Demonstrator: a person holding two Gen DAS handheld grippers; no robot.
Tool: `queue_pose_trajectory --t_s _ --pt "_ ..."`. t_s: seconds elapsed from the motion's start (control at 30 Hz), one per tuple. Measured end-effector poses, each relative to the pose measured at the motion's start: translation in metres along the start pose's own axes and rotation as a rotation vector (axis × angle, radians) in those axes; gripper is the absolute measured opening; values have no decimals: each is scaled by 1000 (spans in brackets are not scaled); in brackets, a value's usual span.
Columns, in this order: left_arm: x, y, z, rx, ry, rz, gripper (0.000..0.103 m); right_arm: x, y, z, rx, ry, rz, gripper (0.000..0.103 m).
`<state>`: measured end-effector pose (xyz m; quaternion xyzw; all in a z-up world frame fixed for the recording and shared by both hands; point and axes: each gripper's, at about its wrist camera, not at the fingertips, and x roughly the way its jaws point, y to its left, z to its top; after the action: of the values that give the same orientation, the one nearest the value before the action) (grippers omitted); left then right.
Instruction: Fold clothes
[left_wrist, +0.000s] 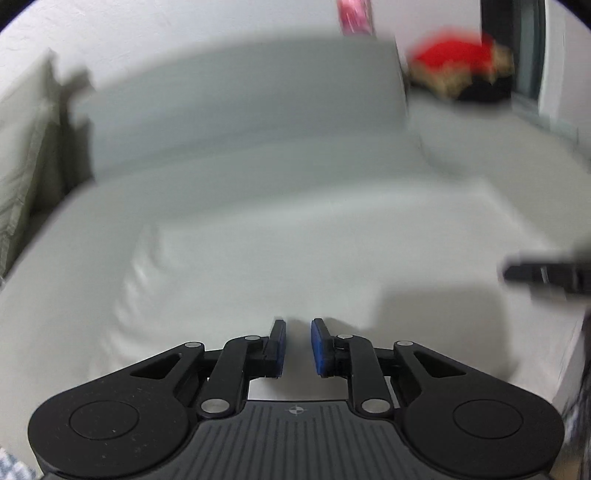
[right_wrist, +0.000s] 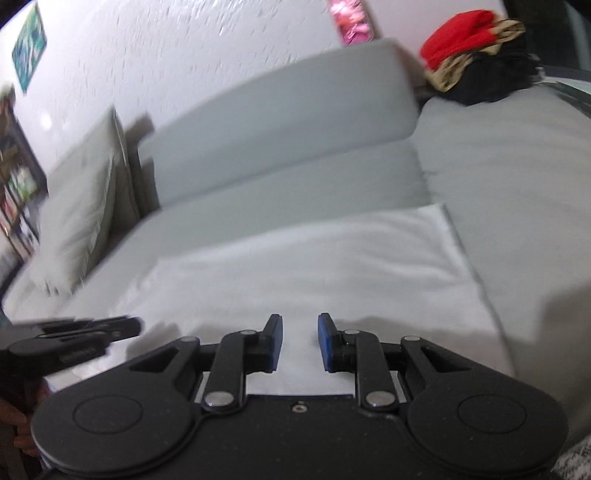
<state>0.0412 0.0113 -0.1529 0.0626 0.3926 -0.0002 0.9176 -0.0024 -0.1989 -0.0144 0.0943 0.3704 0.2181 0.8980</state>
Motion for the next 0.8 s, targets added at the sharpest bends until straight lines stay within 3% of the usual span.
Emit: queue_pose_trajectory --t_s 0.1,0.17,0.3,0.43,0.5,0.57,0.7,0.8 --pt "-6 -3 -9 61 56 13 18 1 10 -9 -39 109 -38 20" --pt "-23 12 -17 25 90 -35 18 -14 15 -11 -65 199 -44 20" --pt "-49 37 -41 -59 104 -88 11 -47 10 -28 -62 284 -52 19" --pt "-75 38 -29 -86 -84 -111 12 -72 11 -29 -54 167 -23 19" --pt "-67 27 -14 -57 -121 -103 13 -65 18 -14 -79 87 -21 19" --pt "-46 13 5 -37 -134 -107 13 -47 31 2 -93 45 -20 18" --pt "6 -15 32 12 -107 -93 20 11 52 23 -139 57 -42 18" --pt "32 -23 27 13 -23 -119 15 40 48 25 -121 105 -67 18"
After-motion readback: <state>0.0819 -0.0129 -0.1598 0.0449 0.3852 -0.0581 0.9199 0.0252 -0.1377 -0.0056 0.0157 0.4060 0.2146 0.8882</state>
